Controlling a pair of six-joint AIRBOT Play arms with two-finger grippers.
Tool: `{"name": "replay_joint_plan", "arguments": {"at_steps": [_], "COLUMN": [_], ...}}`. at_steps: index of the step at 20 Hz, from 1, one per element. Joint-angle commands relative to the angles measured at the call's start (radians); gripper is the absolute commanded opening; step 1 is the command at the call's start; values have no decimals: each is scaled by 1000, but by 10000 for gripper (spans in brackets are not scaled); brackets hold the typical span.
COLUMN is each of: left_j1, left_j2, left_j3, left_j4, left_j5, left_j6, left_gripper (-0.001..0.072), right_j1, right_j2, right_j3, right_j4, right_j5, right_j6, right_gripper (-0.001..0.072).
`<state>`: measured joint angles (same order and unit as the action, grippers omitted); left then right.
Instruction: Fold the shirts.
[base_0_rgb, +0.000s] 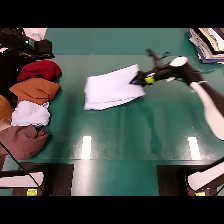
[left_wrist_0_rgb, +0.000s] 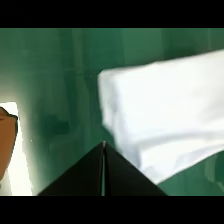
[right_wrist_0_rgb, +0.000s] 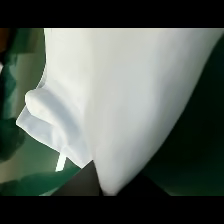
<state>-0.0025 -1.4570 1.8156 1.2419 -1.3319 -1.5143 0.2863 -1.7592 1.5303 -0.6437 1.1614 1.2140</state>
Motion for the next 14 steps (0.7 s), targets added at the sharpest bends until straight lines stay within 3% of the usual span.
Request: {"name": "replay_joint_plan", "arguments": {"at_steps": [1,8,14], "left_j1": [-29,-29,-29], "left_j2": [0,0,0], "left_j3": [0,0,0], "left_j4": [0,-5,-5], "left_j5": [-3,-3,5], "left_j6": [11,22,23], "left_gripper": [21,21,21], "right_j1": [-226,-840,-1136], "right_j2": [200,523,693], "right_j3": [-166,-502,-760], "right_j4": [-84,-93,-95], "right_j5": [-42,-146,-273], "right_j6": [20,40,135], "right_gripper": [16,16,17]}}
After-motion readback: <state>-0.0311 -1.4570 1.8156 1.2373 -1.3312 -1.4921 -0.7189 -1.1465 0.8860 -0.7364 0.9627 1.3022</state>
